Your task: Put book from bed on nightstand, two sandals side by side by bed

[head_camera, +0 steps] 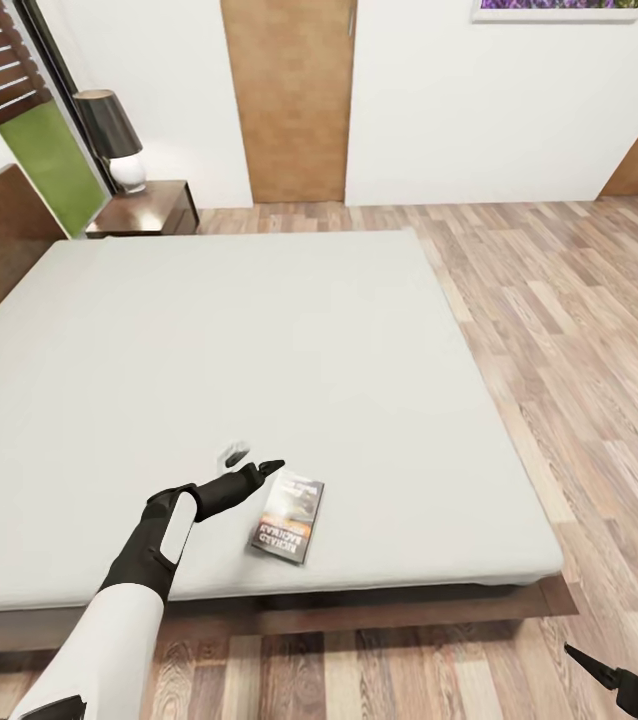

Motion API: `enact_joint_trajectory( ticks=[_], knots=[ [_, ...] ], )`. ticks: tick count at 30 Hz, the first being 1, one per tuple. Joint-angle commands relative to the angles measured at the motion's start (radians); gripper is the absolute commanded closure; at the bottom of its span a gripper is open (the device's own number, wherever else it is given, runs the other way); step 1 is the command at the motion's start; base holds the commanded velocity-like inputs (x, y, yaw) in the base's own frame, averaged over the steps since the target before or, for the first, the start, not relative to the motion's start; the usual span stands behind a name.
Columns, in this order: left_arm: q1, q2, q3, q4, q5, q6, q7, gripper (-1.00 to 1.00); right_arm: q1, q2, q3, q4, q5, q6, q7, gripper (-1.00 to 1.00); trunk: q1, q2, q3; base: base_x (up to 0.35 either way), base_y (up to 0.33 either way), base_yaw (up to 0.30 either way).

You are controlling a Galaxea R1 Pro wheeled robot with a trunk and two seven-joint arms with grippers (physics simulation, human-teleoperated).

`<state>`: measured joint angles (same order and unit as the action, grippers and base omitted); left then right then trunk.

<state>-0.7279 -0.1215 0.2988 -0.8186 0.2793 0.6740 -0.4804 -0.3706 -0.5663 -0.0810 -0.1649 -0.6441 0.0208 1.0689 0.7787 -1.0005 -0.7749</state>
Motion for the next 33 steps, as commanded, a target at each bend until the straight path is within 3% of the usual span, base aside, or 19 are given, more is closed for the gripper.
enact_joint_trajectory(
  ticks=[1,22,27,33],
  knots=[
    [-0.001,-0.001,0.005,-0.001,0.001,0.007,-0.003,-1.00,-0.001,0.000,-0.008,0.001,0.006,0.002,0.004,-1.00,0.000,-0.001,-0.001,0.211,-0.120,0.000],
    [-0.001,0.000,0.006,-0.001,-0.002,0.001,-0.002,-1.00,-0.001,0.000,-0.008,0.001,0.006,0.002,0.004,-1.00,0.000,-0.001,-0.001,0.053,-0.030,0.000],
    [-0.001,0.005,0.007,-0.001,-0.005,-0.100,0.003,-1.00,-0.001,0.000,-0.008,0.001,0.006,0.002,0.004,-1.00,0.000,-0.001,-0.001,0.000,0.000,0.000],
    [-0.001,0.008,0.007,0.000,-0.005,-0.127,0.006,-1.00,-0.001,0.000,-0.008,0.001,0.006,0.002,0.004,-1.00,0.000,-0.001,-0.001,0.000,0.000,0.000]
  ],
)
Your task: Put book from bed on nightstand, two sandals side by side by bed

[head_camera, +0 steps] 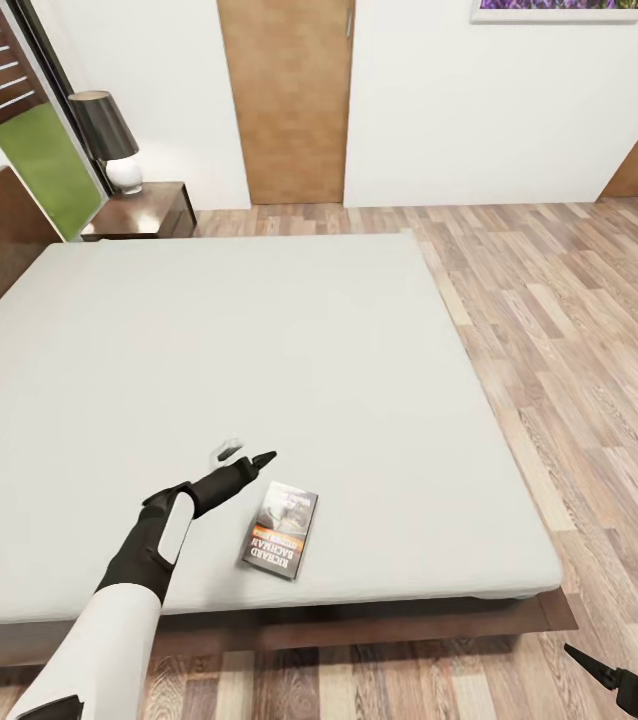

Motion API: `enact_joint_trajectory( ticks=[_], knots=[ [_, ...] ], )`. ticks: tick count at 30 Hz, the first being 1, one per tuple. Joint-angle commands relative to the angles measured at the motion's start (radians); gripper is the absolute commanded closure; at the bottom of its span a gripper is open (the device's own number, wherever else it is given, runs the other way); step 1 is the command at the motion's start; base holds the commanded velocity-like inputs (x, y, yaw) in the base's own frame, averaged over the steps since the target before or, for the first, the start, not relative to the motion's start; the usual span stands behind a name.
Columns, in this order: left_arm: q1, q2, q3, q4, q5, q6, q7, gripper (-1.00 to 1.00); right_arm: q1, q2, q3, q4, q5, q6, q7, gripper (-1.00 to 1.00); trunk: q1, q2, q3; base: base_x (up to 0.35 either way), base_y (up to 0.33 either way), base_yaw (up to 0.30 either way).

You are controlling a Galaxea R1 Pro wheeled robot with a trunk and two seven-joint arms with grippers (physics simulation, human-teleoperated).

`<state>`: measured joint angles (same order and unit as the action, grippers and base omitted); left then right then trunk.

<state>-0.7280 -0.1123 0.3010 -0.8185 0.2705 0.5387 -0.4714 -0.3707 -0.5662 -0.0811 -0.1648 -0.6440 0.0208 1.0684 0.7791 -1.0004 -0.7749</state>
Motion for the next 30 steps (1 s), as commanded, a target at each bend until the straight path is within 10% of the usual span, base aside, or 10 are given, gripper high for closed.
enact_joint_trajectory(
  ticks=[1,30],
  knots=[
    [0.000,-0.002,0.004,0.000,0.004,0.006,-0.002,-1.00,-0.001,0.000,-0.008,0.001,0.006,0.002,0.004,-1.00,0.000,-0.001,-0.001,0.000,0.000,0.000],
    [-0.001,-0.003,0.003,0.001,0.006,0.006,-0.004,-1.00,-0.001,0.001,-0.007,0.001,0.007,0.002,0.004,-1.00,0.000,-0.001,-0.040,0.000,0.000,0.000]
  ],
)
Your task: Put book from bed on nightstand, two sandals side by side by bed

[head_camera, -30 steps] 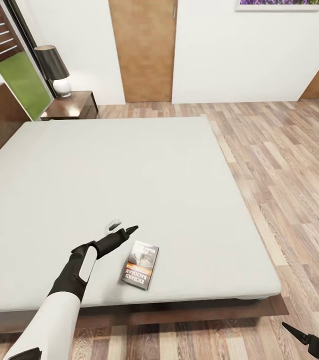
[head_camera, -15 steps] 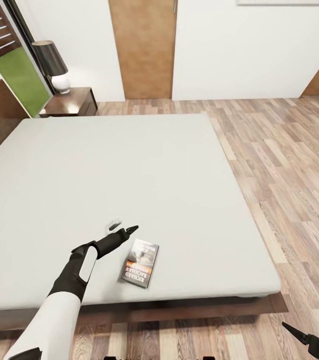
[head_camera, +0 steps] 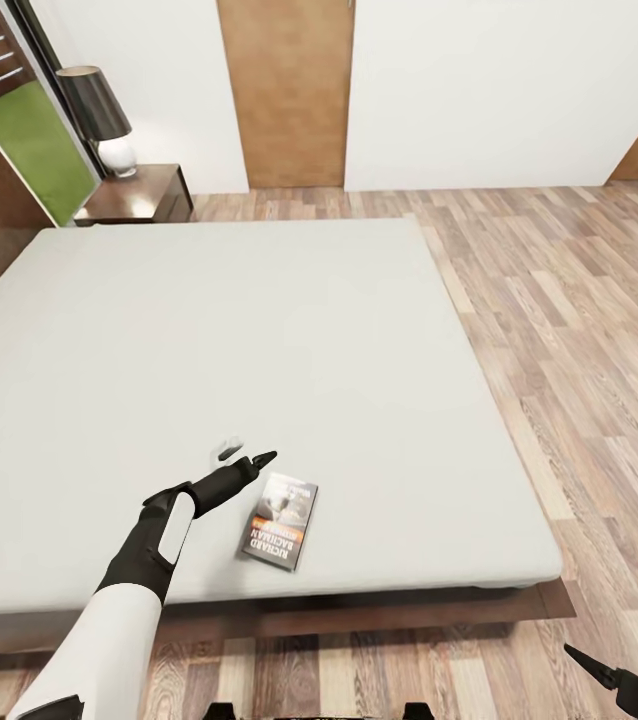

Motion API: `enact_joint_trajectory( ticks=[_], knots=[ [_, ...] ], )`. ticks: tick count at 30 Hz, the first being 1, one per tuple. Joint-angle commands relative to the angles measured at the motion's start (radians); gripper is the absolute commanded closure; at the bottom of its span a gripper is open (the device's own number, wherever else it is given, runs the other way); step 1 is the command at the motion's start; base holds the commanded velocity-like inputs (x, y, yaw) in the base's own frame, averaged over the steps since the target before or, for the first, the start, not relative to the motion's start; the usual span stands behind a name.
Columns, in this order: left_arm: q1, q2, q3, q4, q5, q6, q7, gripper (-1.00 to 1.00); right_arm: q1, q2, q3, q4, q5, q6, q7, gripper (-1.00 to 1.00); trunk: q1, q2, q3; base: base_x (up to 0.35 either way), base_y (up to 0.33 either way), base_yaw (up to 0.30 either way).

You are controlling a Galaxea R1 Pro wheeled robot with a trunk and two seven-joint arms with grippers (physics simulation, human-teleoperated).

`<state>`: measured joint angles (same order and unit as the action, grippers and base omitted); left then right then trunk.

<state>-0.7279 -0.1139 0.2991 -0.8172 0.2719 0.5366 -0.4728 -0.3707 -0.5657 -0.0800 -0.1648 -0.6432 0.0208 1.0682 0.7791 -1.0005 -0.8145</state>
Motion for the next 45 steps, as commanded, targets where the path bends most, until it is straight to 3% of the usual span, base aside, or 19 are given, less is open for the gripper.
enact_joint_trajectory(
  ticks=[1,45],
  knots=[
    [-0.001,-0.001,0.005,0.000,0.004,0.008,-0.003,-1.00,-0.001,0.000,-0.008,0.001,0.006,0.002,0.005,-1.00,0.000,-0.001,-0.002,0.000,0.000,0.000],
    [0.000,-0.003,0.004,0.000,0.004,0.008,-0.004,-1.00,-0.001,0.001,-0.007,0.001,0.007,0.002,0.004,-1.00,0.000,-0.001,-0.071,0.000,0.000,0.000]
  ],
)
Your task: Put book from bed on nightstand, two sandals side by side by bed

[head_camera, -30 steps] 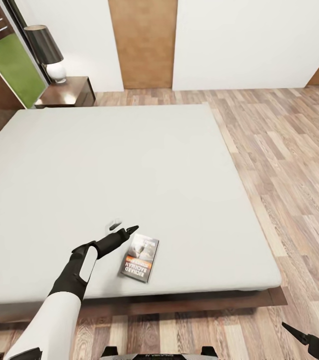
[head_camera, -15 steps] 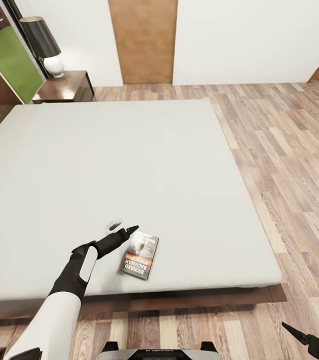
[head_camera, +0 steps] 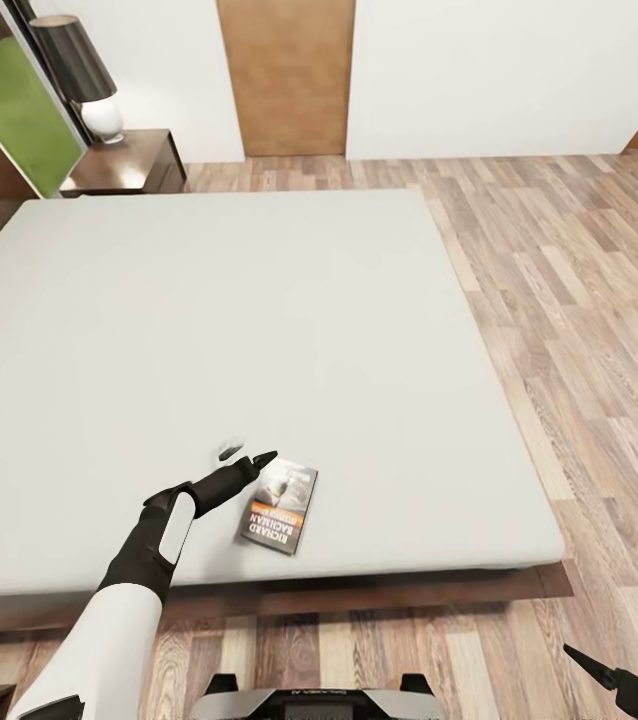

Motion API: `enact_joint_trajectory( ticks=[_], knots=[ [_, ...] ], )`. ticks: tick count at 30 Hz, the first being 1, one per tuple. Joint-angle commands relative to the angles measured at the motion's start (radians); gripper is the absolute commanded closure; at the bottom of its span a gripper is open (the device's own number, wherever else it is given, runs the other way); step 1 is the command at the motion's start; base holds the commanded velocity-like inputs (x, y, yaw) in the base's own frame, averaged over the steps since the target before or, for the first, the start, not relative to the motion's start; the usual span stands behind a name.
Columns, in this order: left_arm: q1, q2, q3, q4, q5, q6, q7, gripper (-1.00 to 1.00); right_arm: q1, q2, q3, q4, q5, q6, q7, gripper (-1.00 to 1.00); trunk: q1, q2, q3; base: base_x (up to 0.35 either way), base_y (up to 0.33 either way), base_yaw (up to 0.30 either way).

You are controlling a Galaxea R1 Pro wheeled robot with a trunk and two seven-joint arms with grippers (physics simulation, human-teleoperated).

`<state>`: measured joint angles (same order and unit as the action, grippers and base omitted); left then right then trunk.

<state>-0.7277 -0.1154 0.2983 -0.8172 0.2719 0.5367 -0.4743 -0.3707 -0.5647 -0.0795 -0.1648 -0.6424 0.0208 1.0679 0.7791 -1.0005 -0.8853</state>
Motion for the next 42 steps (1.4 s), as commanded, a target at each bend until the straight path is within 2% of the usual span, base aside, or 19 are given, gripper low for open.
enact_joint_trajectory(
  ticks=[1,12,42],
  knots=[
    [-0.001,-0.001,0.005,0.000,0.004,0.008,-0.003,-1.00,0.000,0.000,-0.008,0.001,0.006,0.002,0.004,-1.00,0.000,-0.001,-0.002,0.000,0.000,0.000],
    [-0.001,-0.001,0.004,0.000,0.004,0.008,-0.003,-1.00,0.000,0.000,-0.008,0.001,0.006,0.002,0.004,-1.00,0.000,-0.001,-0.018,0.000,0.000,0.000],
    [-0.001,-0.001,0.005,-0.001,0.004,0.007,0.001,-1.00,0.000,0.000,-0.008,0.001,0.006,0.002,0.004,-1.00,0.000,-0.001,-0.019,0.068,0.000,0.000]
  ],
)
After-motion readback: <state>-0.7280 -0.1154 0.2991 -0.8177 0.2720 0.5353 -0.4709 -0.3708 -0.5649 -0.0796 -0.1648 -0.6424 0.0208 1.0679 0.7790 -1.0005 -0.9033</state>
